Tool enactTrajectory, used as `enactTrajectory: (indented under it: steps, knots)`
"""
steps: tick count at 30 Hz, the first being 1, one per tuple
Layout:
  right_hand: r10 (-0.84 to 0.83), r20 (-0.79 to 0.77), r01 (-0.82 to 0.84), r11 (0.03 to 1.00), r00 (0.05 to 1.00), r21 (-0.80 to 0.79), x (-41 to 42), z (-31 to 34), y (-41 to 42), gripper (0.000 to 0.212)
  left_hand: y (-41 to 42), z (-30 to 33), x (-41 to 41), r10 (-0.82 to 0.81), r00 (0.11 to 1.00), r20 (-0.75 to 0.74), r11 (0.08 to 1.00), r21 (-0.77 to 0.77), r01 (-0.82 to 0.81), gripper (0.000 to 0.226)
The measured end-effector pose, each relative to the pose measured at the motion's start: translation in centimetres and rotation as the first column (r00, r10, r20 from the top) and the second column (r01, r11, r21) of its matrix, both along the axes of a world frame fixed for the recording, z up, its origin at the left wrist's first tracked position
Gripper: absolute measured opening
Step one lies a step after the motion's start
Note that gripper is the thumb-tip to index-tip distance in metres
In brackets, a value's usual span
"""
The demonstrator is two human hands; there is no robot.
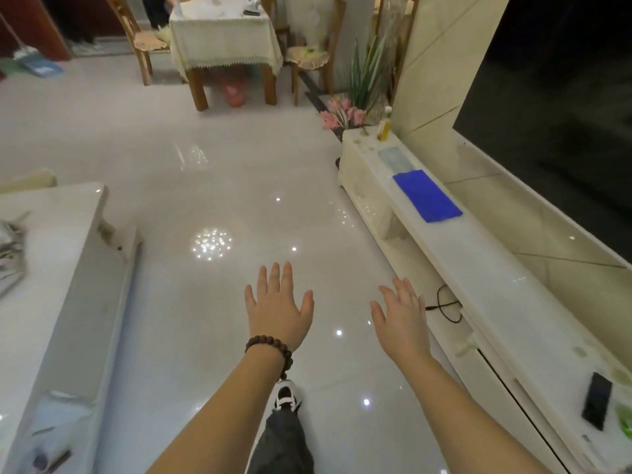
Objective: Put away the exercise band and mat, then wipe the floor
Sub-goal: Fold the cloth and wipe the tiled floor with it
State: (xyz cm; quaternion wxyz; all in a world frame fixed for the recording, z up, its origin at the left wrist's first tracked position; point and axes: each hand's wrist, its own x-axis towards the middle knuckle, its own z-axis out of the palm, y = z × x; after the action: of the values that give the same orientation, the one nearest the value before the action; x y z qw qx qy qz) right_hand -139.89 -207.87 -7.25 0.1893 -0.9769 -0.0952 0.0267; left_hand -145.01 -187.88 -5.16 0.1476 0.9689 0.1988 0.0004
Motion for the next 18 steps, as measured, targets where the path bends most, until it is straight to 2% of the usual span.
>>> enactTrajectory:
  steps: [11, 18]
  knots:
    - [-0.047, -0.028, 0.048, 0.998, 0.999, 0.034, 27.8, -1.0, 12.7, 0.043, 13.0, -1.1, 28.2, -0.053, 0.998, -0.031, 0.999, 0.011, 0.053, 0.068]
    - [-0.119, -0.045, 0.12, 0.993, 0.992, 0.003, 41.3, -0.2, 16.5, 0.045, 16.7, -0.7, 43.7, -0.149, 0.987, -0.057, 0.988, 0.031, 0.151, 0.068]
